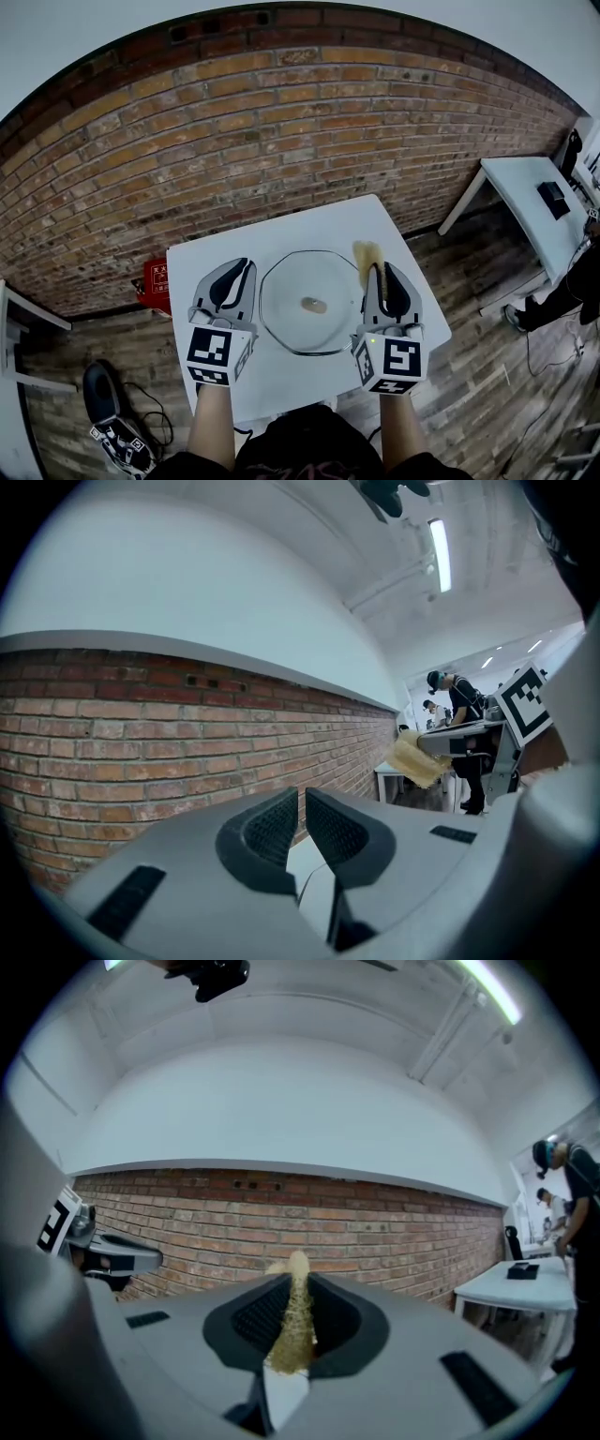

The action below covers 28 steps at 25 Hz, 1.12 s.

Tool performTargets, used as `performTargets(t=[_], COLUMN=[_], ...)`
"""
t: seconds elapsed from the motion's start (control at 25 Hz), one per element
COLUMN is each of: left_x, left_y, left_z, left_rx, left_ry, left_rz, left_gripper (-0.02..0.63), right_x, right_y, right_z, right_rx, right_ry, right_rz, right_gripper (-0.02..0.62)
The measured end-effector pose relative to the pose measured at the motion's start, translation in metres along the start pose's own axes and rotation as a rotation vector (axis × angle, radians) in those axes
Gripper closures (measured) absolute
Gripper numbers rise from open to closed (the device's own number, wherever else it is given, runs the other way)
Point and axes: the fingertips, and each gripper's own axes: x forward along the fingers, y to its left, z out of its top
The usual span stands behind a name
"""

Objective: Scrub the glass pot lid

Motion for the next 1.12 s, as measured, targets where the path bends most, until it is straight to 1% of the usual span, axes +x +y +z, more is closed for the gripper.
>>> performTargets(t=[0.2, 0.48, 0.72, 0.96, 1.12], left_x=[0.007, 0.002, -0.002, 0.002, 0.004], left_y=[-0.005, -0.012, -0.017, -0.013, -0.011], left_z=[-0.030, -0.081, -0.128, -0.145, -0.160], left_rx=[-0.021, -0.090, -0.120, -0.137, -0.204], left_ry=[0.058, 0.145, 0.228, 0.255, 0.280], left_rz=[0.004, 0.034, 0.050, 0.054, 0.054], left_gripper=[0.591, 0.591, 0.591, 0.591, 0.591], right_x=[0.008, 0.009, 0.013, 0.020, 0.025], right_y=[0.003, 0.010, 0.020, 0.020, 0.023], right_z=[-0.030, -0.081, -0.123, -0.131, -0.134], right_rx=[0.008, 0.021, 0.031, 0.033, 0.023], right_ry=[0.055, 0.157, 0.217, 0.226, 0.230], right_rz=[0.024, 0.077, 0.114, 0.117, 0.127], right_gripper=[0.538, 0.538, 0.538, 0.538, 0.538])
